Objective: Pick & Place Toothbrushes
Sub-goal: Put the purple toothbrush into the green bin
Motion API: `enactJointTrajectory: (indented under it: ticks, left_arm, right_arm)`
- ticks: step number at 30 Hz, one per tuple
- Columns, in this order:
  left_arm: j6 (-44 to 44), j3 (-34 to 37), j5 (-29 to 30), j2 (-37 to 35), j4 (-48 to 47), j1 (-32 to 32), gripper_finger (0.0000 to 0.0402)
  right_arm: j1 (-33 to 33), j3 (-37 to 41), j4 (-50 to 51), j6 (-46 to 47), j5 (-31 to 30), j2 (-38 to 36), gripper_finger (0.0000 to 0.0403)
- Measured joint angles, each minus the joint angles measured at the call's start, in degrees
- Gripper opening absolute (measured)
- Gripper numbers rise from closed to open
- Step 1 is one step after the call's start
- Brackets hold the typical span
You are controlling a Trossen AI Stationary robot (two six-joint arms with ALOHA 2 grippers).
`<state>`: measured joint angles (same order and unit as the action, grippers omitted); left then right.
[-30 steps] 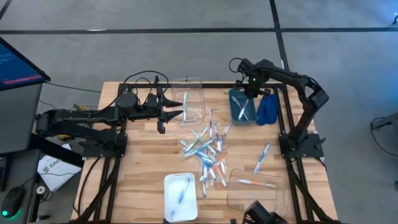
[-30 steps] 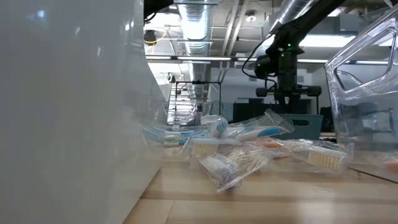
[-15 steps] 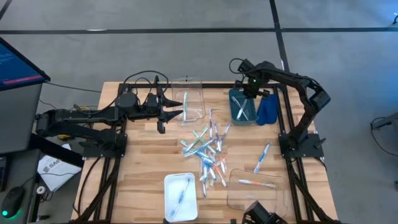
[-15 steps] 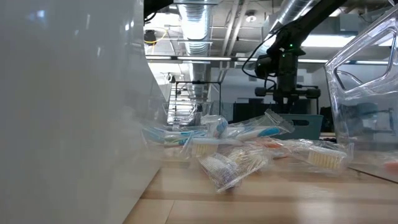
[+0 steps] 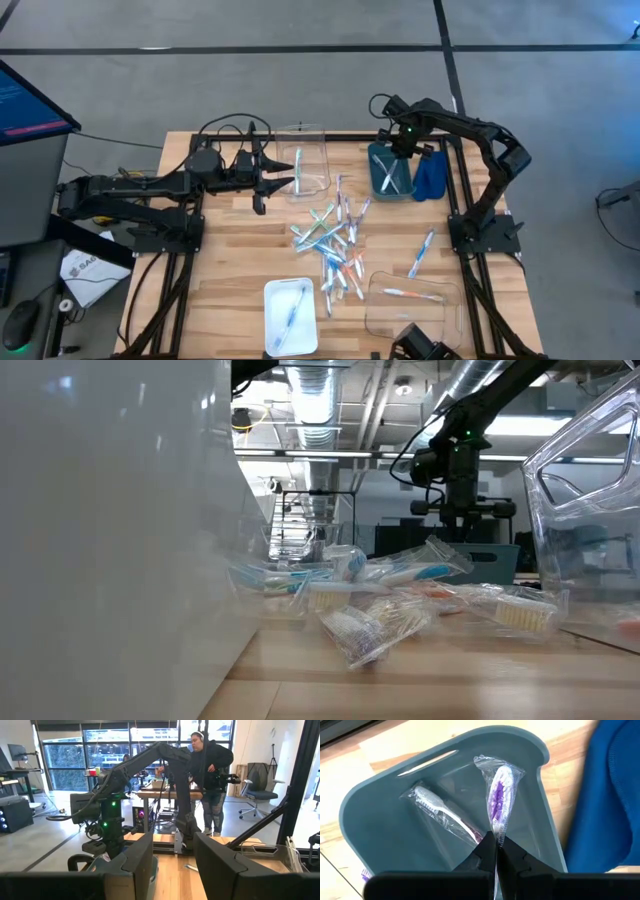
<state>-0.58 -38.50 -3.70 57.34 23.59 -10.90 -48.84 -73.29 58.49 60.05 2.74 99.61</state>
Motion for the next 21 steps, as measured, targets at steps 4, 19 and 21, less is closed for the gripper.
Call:
enactJointTrajectory:
  ticks: [4,19,21]
  left_arm:
    - [0.0,0.0,0.0,0.0,-0.02,0.0,0.0135]
    - [-0.01,0.0,0.0,0.0,0.02,0.0,0.0135]
    - [-0.02,0.0,0.0,0.0,0.04,0.0,0.0135]
  right_arm:
    - [0.0,0.0,0.01,0.0,0.02,0.02,0.0]
    - [-0.37,-0.01,4.43,0.04,0.22,0.02,0.0]
    - [-0.31,-0.01,4.45,0.04,0.22,0.02,0.0]
